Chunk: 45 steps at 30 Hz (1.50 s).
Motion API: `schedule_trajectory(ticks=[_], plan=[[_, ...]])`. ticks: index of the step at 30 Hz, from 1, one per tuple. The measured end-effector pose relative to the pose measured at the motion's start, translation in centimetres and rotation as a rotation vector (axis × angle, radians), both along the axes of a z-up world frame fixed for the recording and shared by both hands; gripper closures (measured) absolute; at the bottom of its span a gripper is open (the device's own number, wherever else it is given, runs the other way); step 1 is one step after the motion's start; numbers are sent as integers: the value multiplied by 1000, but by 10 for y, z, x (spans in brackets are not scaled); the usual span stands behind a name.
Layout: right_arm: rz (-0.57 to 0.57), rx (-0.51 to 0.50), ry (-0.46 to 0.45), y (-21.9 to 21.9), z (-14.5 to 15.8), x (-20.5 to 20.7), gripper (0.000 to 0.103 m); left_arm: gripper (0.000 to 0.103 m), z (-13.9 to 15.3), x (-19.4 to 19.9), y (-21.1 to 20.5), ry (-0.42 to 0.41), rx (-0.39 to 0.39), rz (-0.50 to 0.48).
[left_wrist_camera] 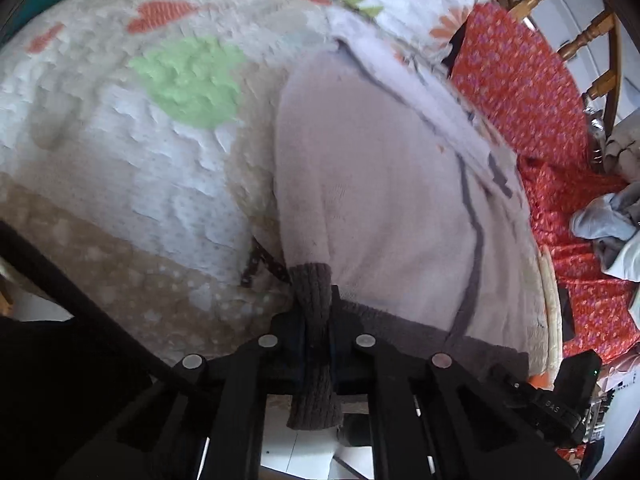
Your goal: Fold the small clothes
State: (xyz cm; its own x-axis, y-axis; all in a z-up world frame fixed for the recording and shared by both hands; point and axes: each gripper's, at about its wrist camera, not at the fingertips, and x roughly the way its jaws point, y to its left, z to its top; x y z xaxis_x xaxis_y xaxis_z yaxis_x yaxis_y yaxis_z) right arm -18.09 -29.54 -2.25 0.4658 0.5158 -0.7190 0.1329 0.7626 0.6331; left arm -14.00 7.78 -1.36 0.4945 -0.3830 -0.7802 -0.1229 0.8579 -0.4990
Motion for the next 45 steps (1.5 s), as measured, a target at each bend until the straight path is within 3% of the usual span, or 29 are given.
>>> schedule_trajectory(ticks=[5,8,13,18,23,30,35,37,38,39,40,41,45], plan=[[49,62,-50,-12,24,-37,99,97,36,-47,3,-87,-18,-31],[83,22,-64,-10,35,-59,99,97,50,-64,3,-120,-17,-44],[99,32,-98,-14,55,-43,99,97,60,-36,8,-113,7,-12],[102,-16,-181,-23,97,26,99,97,84,44,15,-133,21,31],[25,-27,-210,-39,118,133,99,97,91,148,11,-124,30,77],[-60,-48,-130,-57,88,258,99,97,62,264,-7,-60,62,98],[-53,8,-101,-74,56,310,96,92,39,302,2,-23,-27,138],[-62,24,-104,-80,52,320,91,73,40,307,7,-33,-61,165],[-75,5,-110,-82,52,326,85,64,46,308,9,-54,-42,188],[-91,-31,-120,-83,54,330,70,47,51,307,11,-74,-17,208],[-110,-74,-135,-85,58,333,60,39,56,306,12,-94,5,229],[-122,-104,-152,-86,62,335,42,37,61,305,14,-108,19,245],[-110,-182,-176,-81,72,336,39,36,73,300,11,-119,43,205]])
